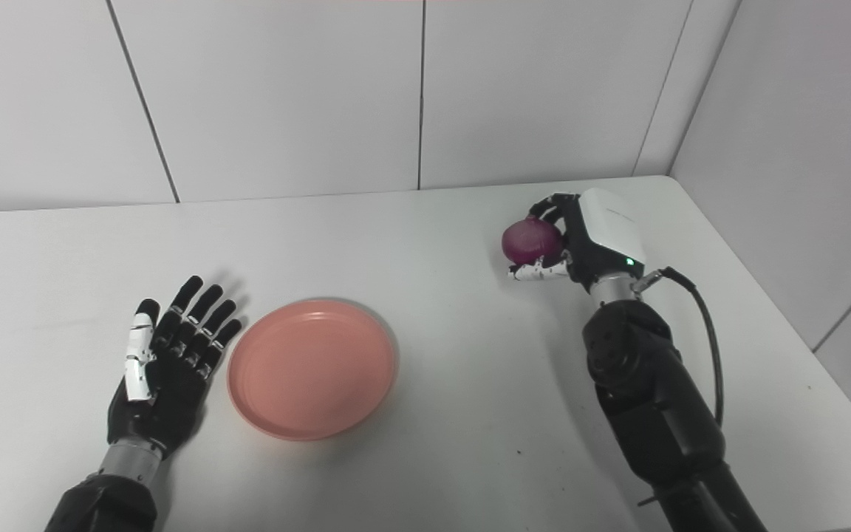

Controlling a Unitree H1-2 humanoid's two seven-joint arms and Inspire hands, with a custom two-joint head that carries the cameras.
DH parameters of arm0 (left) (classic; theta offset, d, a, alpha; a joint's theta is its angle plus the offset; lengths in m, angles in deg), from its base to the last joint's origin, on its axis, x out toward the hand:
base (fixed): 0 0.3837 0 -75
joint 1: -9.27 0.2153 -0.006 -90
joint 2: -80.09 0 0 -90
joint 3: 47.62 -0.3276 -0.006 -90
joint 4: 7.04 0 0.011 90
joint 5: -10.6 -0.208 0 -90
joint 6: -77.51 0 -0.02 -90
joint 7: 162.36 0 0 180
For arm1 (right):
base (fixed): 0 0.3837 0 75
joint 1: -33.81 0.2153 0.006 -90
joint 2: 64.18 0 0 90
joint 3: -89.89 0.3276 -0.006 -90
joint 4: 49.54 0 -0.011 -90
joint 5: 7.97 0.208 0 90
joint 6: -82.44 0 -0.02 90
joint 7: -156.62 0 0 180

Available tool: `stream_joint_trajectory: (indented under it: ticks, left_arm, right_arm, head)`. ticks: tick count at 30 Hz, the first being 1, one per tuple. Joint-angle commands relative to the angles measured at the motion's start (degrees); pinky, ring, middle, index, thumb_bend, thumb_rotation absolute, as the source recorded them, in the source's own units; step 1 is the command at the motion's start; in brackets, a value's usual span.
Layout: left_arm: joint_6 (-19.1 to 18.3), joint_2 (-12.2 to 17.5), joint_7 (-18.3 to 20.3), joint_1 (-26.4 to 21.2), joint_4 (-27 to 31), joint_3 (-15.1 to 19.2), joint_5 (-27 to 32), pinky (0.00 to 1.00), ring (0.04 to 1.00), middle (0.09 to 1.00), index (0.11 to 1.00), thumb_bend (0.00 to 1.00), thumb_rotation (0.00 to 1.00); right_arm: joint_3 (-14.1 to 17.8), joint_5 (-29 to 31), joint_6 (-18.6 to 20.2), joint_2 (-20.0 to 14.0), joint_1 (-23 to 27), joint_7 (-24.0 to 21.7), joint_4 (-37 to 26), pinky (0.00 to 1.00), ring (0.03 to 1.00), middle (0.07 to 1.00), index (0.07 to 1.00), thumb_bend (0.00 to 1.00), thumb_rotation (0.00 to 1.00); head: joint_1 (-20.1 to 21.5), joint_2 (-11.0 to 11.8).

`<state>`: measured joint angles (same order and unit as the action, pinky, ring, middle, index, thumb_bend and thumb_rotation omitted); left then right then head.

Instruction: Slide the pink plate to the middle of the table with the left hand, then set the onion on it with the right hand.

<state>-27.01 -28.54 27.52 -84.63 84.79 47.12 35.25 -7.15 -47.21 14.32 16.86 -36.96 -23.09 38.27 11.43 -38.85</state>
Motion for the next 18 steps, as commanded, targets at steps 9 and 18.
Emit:
stream_joint_trajectory:
  ticks: [9, 18]
  left_arm:
    - [-0.2, -0.4, -0.3, 0.5, -1.0, -0.4, -0.3, 0.93, 0.919, 0.931, 0.913, 0.41, 1.0]
    - [-0.6, -1.6, -1.5, 0.7, -0.2, -0.8, -0.7, 0.91, 0.903, 0.914, 0.899, 0.41, 1.0]
  right_arm:
    - [-2.3, -4.1, 0.1, 2.2, 3.8, -3.1, -9.2, 0.22, 0.299, 0.4, 0.583, 0.49, 0.08]
    - [-7.0, -6.7, -0.8, 6.5, 4.7, -6.1, -11.1, 0.17, 0.24, 0.352, 0.596, 0.49, 0.06]
  head:
    - [-1.3, 0.1]
    - [-3.2, 0.1]
